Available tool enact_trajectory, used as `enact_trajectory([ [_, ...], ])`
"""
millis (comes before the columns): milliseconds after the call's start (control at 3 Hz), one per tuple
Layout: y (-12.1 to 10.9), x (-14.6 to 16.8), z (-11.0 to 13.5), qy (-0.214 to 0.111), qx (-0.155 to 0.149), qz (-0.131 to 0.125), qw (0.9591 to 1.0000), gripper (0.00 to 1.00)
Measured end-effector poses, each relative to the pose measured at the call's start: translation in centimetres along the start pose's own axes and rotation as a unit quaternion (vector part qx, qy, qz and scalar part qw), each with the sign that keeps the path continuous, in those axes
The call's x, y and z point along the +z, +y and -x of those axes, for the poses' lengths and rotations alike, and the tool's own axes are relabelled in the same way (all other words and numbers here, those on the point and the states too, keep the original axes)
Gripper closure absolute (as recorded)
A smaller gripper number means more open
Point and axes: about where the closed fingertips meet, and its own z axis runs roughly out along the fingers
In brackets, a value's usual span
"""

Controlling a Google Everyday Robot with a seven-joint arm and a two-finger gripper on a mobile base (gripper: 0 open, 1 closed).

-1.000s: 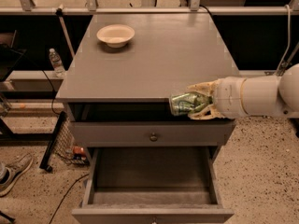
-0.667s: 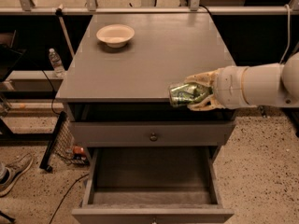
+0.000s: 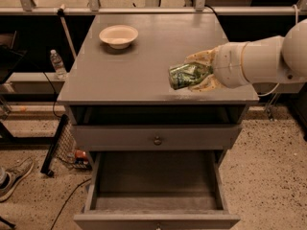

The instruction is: Pick green can from middle drawer and place on counter

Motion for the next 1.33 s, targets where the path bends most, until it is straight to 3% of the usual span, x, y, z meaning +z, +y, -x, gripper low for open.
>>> enact_trajectory([
  [667,-2.1,2.8,-2.7,0.011,0.063,0.012,0.9979,1.0],
  [1333,-3.2,5.8,-5.2,0.003,0.143,0.024,0.9894,1.0],
])
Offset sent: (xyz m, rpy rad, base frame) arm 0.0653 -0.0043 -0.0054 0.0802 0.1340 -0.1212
